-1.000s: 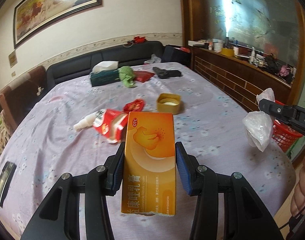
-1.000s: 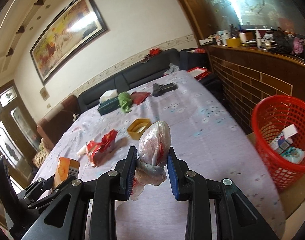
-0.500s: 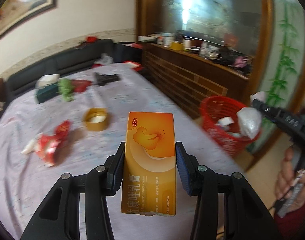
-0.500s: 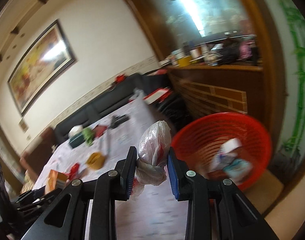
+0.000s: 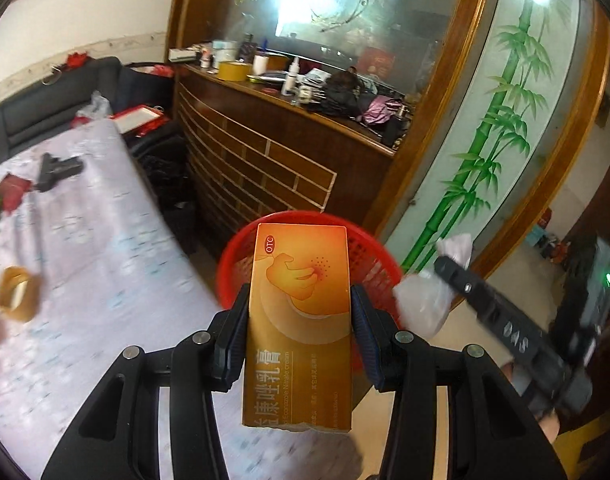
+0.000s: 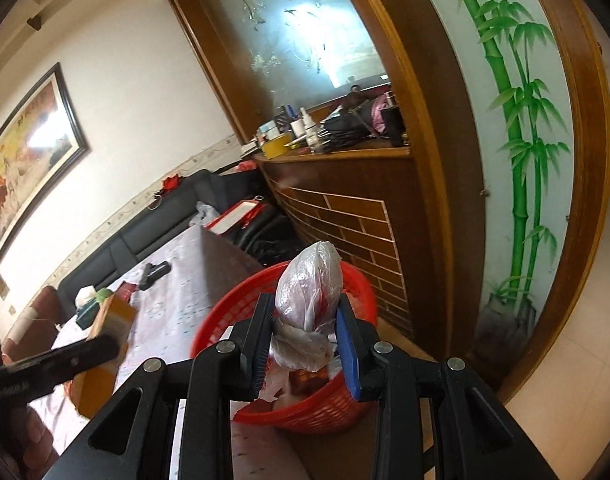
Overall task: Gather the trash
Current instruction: 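Carry the orange box and plastic bag to the red wastebasket, open both tools, then bring both open tools back over the table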
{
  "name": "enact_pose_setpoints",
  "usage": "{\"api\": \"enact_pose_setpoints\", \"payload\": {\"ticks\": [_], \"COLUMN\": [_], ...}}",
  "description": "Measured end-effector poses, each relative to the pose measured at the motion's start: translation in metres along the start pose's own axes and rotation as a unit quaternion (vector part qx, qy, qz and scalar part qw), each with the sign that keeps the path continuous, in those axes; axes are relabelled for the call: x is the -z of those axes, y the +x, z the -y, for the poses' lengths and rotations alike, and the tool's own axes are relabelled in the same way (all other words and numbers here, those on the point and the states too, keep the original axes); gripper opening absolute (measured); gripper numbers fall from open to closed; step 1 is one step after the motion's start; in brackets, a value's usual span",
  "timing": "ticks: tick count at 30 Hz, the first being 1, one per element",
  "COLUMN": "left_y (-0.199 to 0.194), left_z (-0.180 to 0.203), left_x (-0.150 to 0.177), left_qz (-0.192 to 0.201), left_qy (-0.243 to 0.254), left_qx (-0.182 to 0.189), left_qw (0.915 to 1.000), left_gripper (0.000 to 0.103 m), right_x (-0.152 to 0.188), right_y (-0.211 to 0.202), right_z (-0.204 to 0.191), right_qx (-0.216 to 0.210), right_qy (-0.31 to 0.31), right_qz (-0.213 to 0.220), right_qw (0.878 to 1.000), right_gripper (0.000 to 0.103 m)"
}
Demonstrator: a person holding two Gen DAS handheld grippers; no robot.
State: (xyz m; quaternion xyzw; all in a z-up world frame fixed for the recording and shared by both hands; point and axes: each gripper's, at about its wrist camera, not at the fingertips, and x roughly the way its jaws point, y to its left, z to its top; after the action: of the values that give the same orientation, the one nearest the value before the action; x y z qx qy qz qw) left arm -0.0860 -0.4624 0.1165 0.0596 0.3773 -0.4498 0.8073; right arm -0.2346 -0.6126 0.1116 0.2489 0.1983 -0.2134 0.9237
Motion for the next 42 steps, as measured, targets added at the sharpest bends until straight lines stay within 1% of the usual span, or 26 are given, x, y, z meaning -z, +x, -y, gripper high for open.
{"api": "enact_pose_setpoints", "payload": {"ticks": [1, 2, 3, 4, 5, 6, 7, 8, 9, 12, 14, 15, 19, 24, 28, 31, 33, 35, 37, 39, 40, 41, 42], "left_y": [0.008, 0.015, 0.018, 0.021, 0.022, 0.021, 0.018, 0.015, 0.010, -0.006, -0.014, -0.018, -0.032, -0.052, -0.071, -0.086, -0.098, -0.112, -0.131, -0.149, -0.157, -0.163, -0.168], "left_z": [0.001, 0.001, -0.001, -0.003, -0.007, -0.010, -0.012, -0.014, -0.017, -0.029, -0.040, -0.048, -0.071, -0.099, -0.121, -0.142, -0.159, -0.179, -0.207, -0.237, -0.252, -0.266, -0.284], "left_x": [-0.004, -0.008, -0.010, -0.012, -0.013, -0.012, -0.011, -0.009, -0.005, 0.008, 0.018, 0.025, 0.048, 0.076, 0.092, 0.100, 0.105, 0.109, 0.111, 0.113, 0.115, 0.117, 0.119], "left_qz": [0.001, 0.004, 0.004, 0.004, 0.006, 0.005, 0.004, 0.004, 0.007, 0.010, 0.010, 0.005, -0.007, -0.016, -0.014, -0.009, -0.005, 0.003, 0.016, 0.027, 0.032, 0.035, 0.036], "left_qy": [-0.003, -0.010, -0.016, -0.025, -0.036, -0.040, -0.040, -0.039, -0.035, -0.028, -0.032, -0.038, -0.057, -0.077, -0.096, -0.119, -0.137, -0.162, -0.198, -0.242, -0.266, -0.284, -0.306], "left_qx": [0.001, -0.001, -0.003, -0.003, 0.000, 0.004, 0.005, 0.003, -0.002, -0.023, -0.033, -0.043, -0.064, -0.090, -0.108, -0.121, -0.133, -0.146, -0.159, -0.177, -0.190, -0.202, -0.213], "left_qw": [1.0000, 0.9999, 0.9999, 0.9997, 0.9993, 0.9992, 0.9992, 0.9992, 0.9994, 0.9993, 0.9989, 0.9983, 0.9963, 0.9928, 0.9895, 0.9854, 0.9816, 0.9760, 0.9670, 0.9536, 0.9446, 0.9365, 0.9271], "left_gripper": [0.046, 0.050, 0.062, 0.066, 0.066, 0.066, 0.066, 0.066, 0.066, 0.067, 0.068, 0.069, 0.069, 0.069, 0.069, 0.069, 0.069, 0.069, 0.069, 0.069, 0.070, 0.073, 0.079], "right_x": [-0.003, -0.004, -0.007, -0.007, -0.009, -0.010, -0.010, -0.010, -0.009, -0.005, -0.001, 0.002, 0.017, 0.039, 0.056, 0.070, 0.077, 0.085, 0.090, 0.095, 0.096, 0.098, 0.100], "right_y": [0.003, 0.006, 0.011, 0.018, 0.025, 0.031, 0.038, 0.046, 0.049, 0.047, 0.043, 0.043, 0.042, 0.046, 0.051, 0.054, 0.054, 0.053, 0.054, 0.055, 0.056, 0.056, 0.056], "right_z": [0.001, 0.000, -0.001, -0.002, -0.003, -0.004, -0.006, -0.007, -0.006, -0.007, -0.011, -0.014, -0.033, -0.073, -0.107, -0.136, -0.149, -0.162, -0.172, -0.180, -0.182, -0.185, -0.188], "right_qx": [0.001, 0.002, 0.005, 0.006, 0.007, 0.007, 0.008, 0.012, 0.012, 0.005, -0.002, -0.011, -0.030, -0.059, -0.077, -0.089, -0.098, -0.103, -0.109, -0.114, -0.115, -0.118, -0.119], "right_qy": [-0.002, -0.005, -0.010, -0.014, -0.016, -0.021, -0.027, -0.029, -0.025, -0.022, -0.019, -0.018, -0.030, -0.060, -0.090, -0.116, -0.129, -0.143, -0.150, -0.156, -0.158, -0.161, -0.163], "right_qz": [0.000, -0.001, -0.003, -0.004, -0.005, -0.008, -0.018, -0.028, -0.030, -0.027, -0.025, -0.029, -0.047, -0.075, -0.096, -0.108, -0.113, -0.116, -0.120, -0.125, -0.126, -0.128, -0.128], "right_qw": [1.000, 1.000, 1.000, 1.000, 1.000, 1.000, 0.999, 0.999, 0.999, 0.999, 0.999, 0.999, 0.998, 0.994, 0.988, 0.983, 0.980, 0.977, 0.975, 0.973, 0.973, 0.971, 0.971], "right_gripper": [0.034, 0.034, 0.034, 0.034, 0.035, 0.042, 0.056, 0.060, 0.062, 0.062, 0.062, 0.062, 0.062, 0.062, 0.067, 0.067, 0.067, 0.068, 0.069, 0.069, 0.069, 0.069, 0.069]}}
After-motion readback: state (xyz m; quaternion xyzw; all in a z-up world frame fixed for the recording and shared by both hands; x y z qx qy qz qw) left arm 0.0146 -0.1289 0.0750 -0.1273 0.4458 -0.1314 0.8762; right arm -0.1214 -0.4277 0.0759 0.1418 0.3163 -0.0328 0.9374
